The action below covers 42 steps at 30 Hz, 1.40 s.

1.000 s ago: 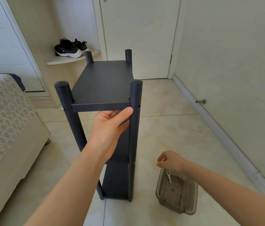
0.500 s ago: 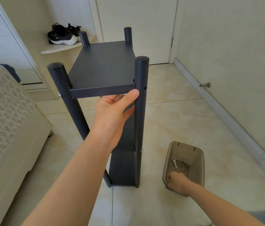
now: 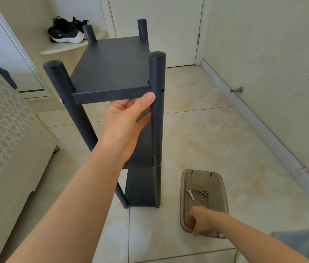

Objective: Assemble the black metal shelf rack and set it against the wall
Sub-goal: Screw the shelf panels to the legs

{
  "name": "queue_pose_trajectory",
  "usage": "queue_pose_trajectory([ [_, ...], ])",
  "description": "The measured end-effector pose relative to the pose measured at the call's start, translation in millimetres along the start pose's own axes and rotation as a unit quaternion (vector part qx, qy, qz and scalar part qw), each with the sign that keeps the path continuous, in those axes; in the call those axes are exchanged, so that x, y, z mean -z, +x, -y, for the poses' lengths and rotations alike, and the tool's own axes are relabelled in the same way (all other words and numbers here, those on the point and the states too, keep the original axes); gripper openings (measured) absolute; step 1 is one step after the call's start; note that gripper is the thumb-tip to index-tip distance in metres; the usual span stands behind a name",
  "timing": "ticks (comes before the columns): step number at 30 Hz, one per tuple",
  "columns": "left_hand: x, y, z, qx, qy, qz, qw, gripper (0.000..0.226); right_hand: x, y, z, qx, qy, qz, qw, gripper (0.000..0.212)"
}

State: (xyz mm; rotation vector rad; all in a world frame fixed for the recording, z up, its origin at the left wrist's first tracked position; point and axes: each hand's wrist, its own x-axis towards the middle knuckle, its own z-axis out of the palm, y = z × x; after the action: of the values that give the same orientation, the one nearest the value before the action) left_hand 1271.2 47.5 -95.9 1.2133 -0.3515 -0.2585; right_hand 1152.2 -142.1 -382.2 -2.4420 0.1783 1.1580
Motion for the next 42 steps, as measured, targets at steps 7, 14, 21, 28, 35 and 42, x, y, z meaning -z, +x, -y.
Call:
queue_pose_trajectory([
  [7, -1, -2, 0, -0.004, -0.006, 0.009, 1.0, 0.011, -4, 6, -5, -0.007, 0.11, 0.011, 0.994, 0.025],
  [14, -3, -5, 0, -0.004, -0.007, 0.007, 1.0, 0.012, -9, 24, -33, -0.089, 0.044, -0.083, 0.992, 0.025],
  [21, -1, -2, -1, -0.001, 0.001, 0.009, 1.0, 0.012, -36, 44, -37, -0.08, -0.102, -0.036, 0.991, 0.034],
  [28, 2, -2, 1, -0.001, -0.003, 0.014, 1.0, 0.015, -49, 52, -42, -0.026, -0.302, 0.022, 0.953, 0.039],
  [35, 2, -1, 4, -0.004, -0.004, 0.02, 1.0, 0.014, -48, 61, -48, 0.043, -0.372, 0.022, 0.927, 0.04],
  [42, 1, 1, 7, 0.001, -0.012, 0.017, 1.0, 0.016, -45, 63, -52, 0.032, -0.269, 0.008, 0.963, 0.037],
])
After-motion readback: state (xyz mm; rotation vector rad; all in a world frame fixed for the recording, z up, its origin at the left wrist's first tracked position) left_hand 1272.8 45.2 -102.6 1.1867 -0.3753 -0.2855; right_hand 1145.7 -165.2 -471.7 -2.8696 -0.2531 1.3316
